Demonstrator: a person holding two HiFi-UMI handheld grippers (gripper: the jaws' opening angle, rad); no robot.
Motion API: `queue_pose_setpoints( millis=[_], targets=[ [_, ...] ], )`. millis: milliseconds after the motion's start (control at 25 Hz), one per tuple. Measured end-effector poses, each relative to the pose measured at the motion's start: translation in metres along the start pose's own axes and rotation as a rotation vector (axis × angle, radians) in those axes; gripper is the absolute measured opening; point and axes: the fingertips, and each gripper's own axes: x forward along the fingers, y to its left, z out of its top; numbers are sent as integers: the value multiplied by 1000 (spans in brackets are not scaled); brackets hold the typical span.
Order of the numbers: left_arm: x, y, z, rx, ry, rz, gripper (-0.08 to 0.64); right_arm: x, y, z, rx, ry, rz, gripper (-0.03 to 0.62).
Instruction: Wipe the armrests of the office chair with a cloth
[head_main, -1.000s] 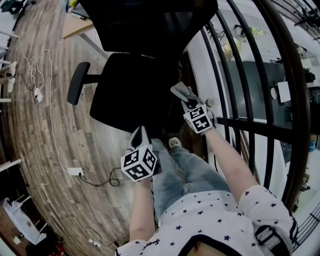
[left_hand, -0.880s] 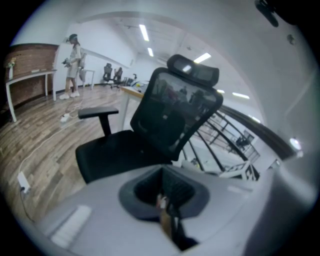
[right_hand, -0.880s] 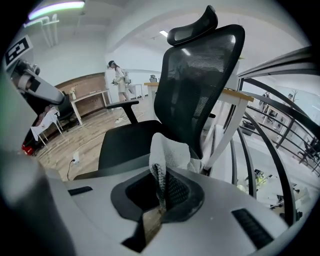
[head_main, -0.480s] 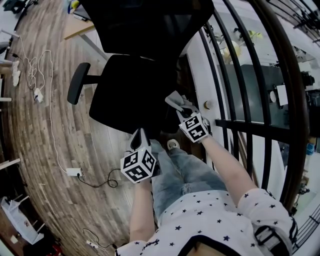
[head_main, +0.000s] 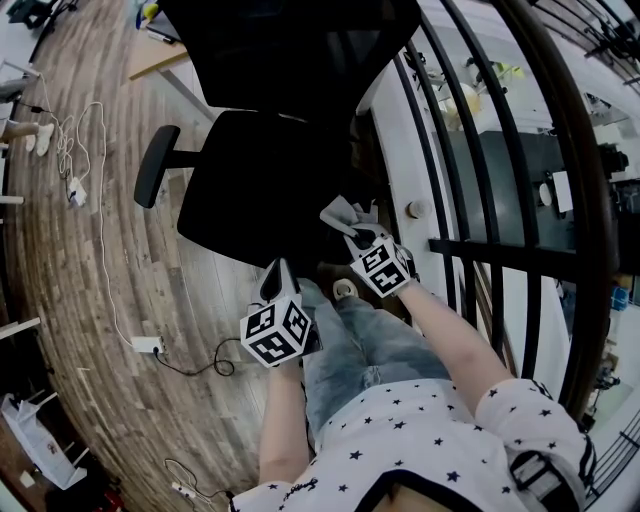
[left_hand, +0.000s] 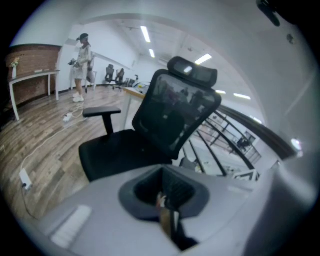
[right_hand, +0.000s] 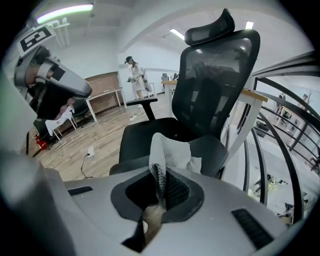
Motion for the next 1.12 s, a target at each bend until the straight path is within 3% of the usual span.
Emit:
queue_pose_setpoints(
  millis=[1120],
  targets=[
    [-27,10,-13,-14,-14,23,8,-14,77,-20,-62,34,146,26]
  ],
)
